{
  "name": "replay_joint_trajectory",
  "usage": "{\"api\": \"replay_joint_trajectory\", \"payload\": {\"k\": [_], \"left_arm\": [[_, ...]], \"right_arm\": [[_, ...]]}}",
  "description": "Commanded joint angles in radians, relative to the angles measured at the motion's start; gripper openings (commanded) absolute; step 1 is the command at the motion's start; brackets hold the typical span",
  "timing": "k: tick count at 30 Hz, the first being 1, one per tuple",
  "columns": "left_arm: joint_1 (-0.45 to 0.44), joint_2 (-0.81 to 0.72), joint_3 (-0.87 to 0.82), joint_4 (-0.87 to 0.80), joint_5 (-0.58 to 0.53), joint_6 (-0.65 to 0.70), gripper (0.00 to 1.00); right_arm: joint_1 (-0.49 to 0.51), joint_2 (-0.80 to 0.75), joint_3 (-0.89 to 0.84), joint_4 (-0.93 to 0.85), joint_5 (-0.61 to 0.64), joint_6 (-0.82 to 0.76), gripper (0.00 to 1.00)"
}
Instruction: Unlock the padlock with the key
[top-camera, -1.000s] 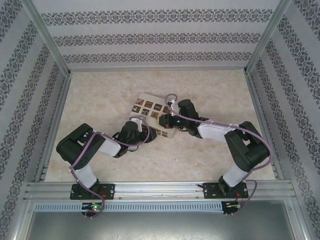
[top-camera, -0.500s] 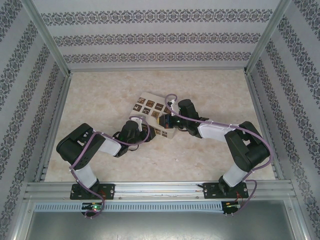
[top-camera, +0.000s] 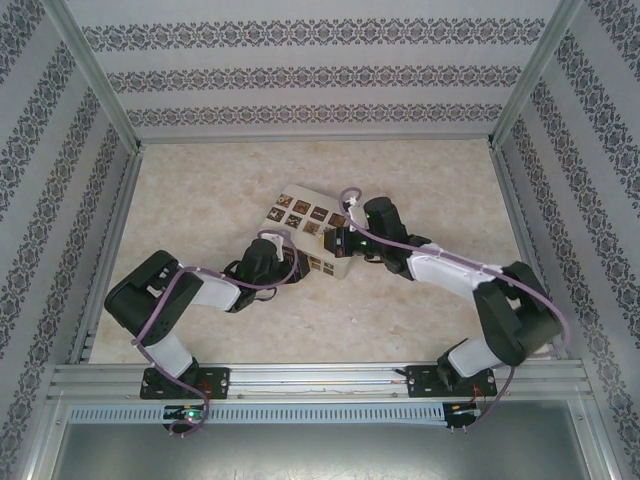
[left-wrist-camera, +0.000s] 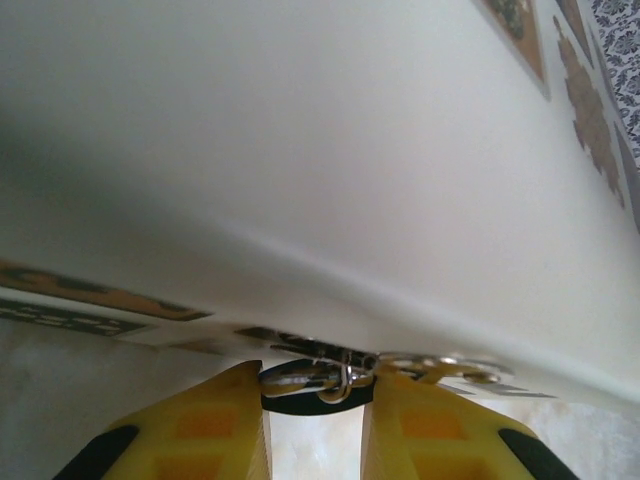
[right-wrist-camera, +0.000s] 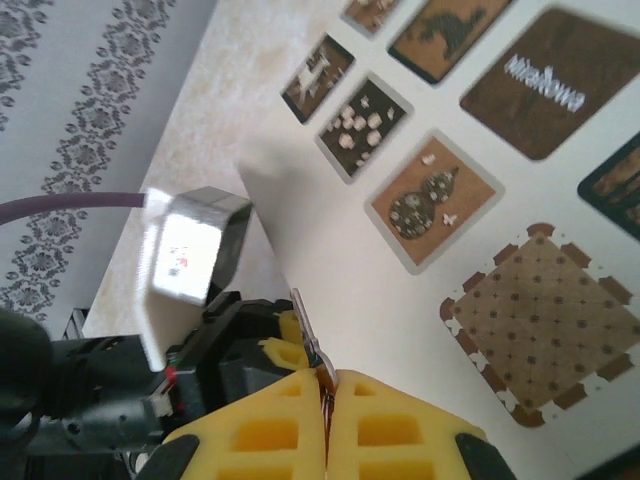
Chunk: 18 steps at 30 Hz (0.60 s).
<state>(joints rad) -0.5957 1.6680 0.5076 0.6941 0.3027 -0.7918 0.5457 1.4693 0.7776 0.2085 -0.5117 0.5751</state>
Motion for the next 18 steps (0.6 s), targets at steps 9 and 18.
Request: {"api": "replay_joint_trajectory", "payload": {"k": [9,18], "left_arm": [[-0.006,-0.095,0.089,-0.121,0.107,-0.168,0.19],[-0.006,-0.157,0.119,-0.219,0.107,-0.267,0.22]], "right_arm": [[0.091,-0.335,-0.257,-0.032,0.222,-0.164,0.0],[0.282,-0.521,-0.458,0.011,0.531,-0.251,0.0]]}}
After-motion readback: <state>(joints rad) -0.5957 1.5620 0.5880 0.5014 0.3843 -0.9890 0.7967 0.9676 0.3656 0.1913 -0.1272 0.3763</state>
